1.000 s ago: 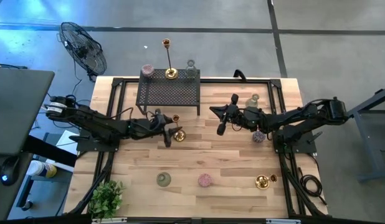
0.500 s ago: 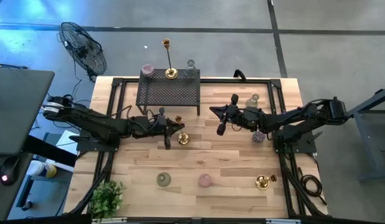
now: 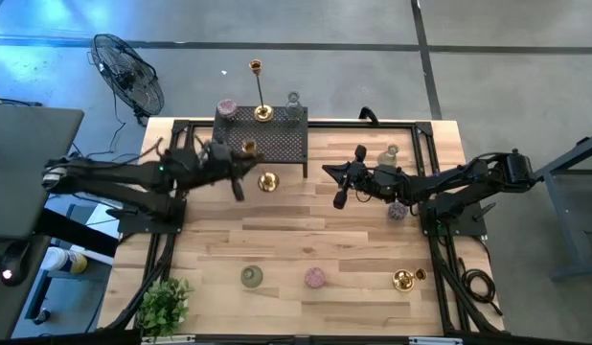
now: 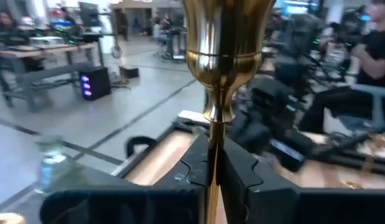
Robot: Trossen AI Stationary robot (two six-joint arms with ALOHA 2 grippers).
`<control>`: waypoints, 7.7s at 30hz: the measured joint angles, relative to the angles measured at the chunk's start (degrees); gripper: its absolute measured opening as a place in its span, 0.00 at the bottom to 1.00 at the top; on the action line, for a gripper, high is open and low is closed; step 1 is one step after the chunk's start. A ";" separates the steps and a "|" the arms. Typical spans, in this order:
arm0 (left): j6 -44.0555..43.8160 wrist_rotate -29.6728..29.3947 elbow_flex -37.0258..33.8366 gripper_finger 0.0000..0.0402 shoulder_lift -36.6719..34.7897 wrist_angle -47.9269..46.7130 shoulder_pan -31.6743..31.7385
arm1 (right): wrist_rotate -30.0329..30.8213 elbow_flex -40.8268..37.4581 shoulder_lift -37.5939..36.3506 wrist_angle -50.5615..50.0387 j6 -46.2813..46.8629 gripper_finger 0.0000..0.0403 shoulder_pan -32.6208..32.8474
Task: Pick & Place candle stick holders
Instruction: Put the left gold candle holder on the shelf aligned with the other gold candle holder, then put the top green glass candle holder on the shelf aligned with the other green glass candle holder
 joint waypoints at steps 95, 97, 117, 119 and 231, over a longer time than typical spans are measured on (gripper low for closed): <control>3.85 19.14 7.45 0.27 14.40 0.48 37.60 | -0.24 0.00 0.00 -0.90 0.01 0.01 0.00; 3.83 19.14 7.45 0.33 14.40 0.45 37.60 | -0.24 0.00 0.00 -0.90 0.02 0.00 -0.01; 7.53 27.60 7.45 0.39 1.54 -14.04 37.03 | -0.23 0.00 0.00 -1.33 0.01 0.00 -0.01; 8.75 27.44 7.45 0.32 -0.97 -18.83 35.43 | -0.22 0.00 0.00 -1.33 0.02 0.01 -0.01; -2.23 26.78 -32.58 0.03 -12.42 13.52 16.37 | 6.22 42.48 5.53 -67.78 25.13 0.41 -9.81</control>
